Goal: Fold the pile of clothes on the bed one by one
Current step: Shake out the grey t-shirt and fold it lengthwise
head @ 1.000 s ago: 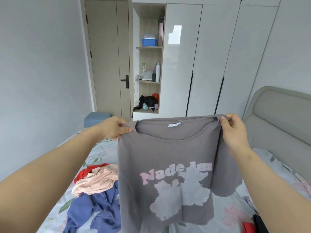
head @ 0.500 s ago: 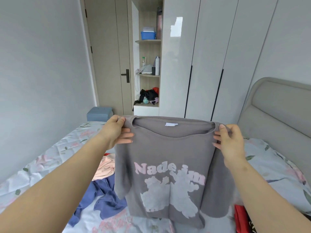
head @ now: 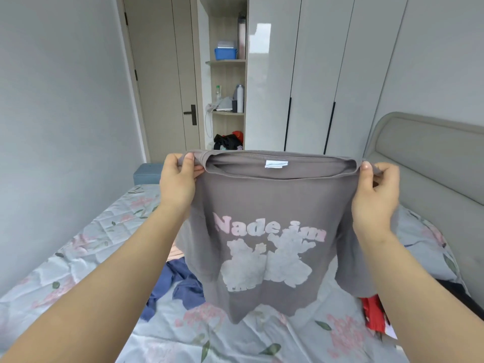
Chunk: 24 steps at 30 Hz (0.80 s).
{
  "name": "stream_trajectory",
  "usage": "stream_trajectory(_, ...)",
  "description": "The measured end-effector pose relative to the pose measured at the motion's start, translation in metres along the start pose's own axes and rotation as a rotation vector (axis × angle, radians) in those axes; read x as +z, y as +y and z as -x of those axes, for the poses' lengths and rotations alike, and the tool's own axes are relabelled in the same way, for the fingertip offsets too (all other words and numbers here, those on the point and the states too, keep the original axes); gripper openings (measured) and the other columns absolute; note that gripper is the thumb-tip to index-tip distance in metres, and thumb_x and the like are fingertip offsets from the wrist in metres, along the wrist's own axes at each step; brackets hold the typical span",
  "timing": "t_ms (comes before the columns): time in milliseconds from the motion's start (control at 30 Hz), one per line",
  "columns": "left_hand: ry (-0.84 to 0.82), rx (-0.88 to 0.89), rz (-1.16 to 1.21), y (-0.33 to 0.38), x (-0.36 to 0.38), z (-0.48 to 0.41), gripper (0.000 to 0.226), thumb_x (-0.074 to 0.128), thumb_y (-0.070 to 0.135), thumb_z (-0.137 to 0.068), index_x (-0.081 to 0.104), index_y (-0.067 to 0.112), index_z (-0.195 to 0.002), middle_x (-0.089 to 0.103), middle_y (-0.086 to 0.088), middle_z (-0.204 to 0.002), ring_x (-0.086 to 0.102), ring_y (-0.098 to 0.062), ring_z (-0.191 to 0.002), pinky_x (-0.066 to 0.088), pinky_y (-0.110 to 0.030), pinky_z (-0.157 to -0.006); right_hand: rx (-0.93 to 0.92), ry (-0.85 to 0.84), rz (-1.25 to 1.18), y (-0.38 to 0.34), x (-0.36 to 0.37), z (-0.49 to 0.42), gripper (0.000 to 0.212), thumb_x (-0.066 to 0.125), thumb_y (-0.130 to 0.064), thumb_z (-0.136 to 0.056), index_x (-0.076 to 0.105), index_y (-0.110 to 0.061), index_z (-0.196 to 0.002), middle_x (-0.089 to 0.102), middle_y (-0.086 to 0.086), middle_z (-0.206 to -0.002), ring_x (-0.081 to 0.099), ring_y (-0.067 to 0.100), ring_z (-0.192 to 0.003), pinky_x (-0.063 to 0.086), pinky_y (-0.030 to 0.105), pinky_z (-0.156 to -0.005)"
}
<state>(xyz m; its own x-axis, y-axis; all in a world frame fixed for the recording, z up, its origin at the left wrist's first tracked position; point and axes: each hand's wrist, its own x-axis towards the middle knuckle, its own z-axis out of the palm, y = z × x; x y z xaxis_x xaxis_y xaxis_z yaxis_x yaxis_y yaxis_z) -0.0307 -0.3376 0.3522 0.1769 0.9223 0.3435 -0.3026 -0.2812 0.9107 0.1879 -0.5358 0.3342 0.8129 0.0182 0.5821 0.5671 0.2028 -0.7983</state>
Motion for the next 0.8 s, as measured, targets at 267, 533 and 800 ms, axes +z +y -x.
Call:
stream_trajectory(267, -0.034, 0.220, 0.131, 0.064, 0.001, 0.025, 0.020, 0.043, 0.018, -0.101, 0.042, 0.020, -0.081, 0.063, -0.002, -0.085, 0.068, -0.011, -0.083, 0.052, -0.035, -0.093, -0.144, 0.163, 0.013, -0.072, -0.024, -0.005, 0.011, 0.043, -0.045, -0.087, 0.039, -0.038, -0.081, 0.050, 0.002, -0.096, 0.046, 0.014, -0.092, 0.040, 0.026, -0.086)
stream_trajectory(533, -0.015, 0.139, 0.066, 0.034, 0.024, 0.021, 0.019, 0.044, 0.021, -0.100, 0.043, 0.021, -0.081, 0.067, -0.005, -0.089, 0.069, -0.014, -0.086, 0.054, -0.032, -0.088, -0.150, 0.125, 0.143, -0.040, -0.029, -0.022, 0.012, 0.045, -0.041, -0.090, 0.041, -0.032, -0.083, 0.049, -0.007, -0.081, 0.053, 0.029, -0.103, 0.041, 0.033, -0.088)
stream_trajectory(800, -0.038, -0.184, -0.265, -0.111, 0.067, 0.009, 0.023, 0.043, 0.024, -0.100, 0.041, 0.021, -0.077, 0.065, -0.003, -0.089, 0.066, -0.010, -0.078, 0.051, -0.034, -0.082, 0.123, -0.124, 0.370, 0.121, -0.026, -0.030, 0.028, 0.051, -0.031, -0.096, 0.057, -0.005, -0.105, 0.063, 0.013, -0.101, 0.052, 0.034, -0.109, 0.037, 0.033, -0.087)
